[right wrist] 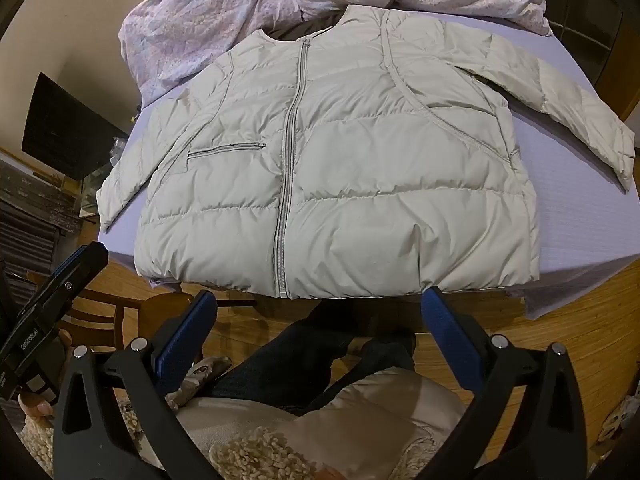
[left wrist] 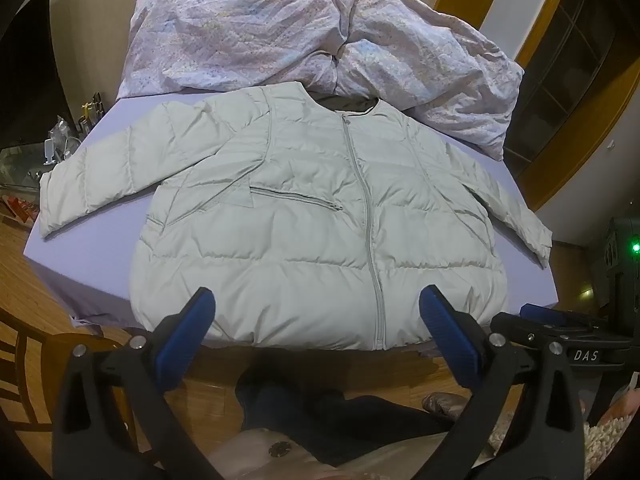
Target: Fold large clothes
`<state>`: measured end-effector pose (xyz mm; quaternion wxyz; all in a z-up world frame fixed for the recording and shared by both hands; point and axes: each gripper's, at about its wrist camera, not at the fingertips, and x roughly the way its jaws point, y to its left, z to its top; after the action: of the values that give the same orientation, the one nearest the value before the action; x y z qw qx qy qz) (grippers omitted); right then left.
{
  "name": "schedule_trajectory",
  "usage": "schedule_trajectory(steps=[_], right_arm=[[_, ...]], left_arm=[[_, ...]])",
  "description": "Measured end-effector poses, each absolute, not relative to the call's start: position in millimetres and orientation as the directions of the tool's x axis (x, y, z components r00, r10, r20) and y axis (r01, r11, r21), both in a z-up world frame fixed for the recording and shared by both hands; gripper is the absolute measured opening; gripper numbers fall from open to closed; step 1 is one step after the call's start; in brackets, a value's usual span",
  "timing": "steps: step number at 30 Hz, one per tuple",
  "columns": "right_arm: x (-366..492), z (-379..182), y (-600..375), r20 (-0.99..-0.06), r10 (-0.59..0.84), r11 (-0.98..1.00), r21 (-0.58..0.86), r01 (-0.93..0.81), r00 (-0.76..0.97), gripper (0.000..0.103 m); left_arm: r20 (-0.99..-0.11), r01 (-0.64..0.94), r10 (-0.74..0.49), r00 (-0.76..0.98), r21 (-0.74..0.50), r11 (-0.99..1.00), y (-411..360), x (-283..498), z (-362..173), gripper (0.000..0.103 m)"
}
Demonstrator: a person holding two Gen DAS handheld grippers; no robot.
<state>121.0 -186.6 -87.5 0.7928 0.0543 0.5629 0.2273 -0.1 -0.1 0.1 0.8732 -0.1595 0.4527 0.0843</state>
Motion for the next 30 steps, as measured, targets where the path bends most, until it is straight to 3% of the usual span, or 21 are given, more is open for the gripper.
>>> schedule_trajectory(steps=[30], right_arm=[[121.1, -87.8, -186.5, -0.869, 0.420, 0.891, 0.341, -0.299, 0.260, 0.102]], left_arm=[[-0.821, -0.294, -0.004, 0.570, -0.209, 0.933, 0.1, 0.1, -0.2, 0.101]])
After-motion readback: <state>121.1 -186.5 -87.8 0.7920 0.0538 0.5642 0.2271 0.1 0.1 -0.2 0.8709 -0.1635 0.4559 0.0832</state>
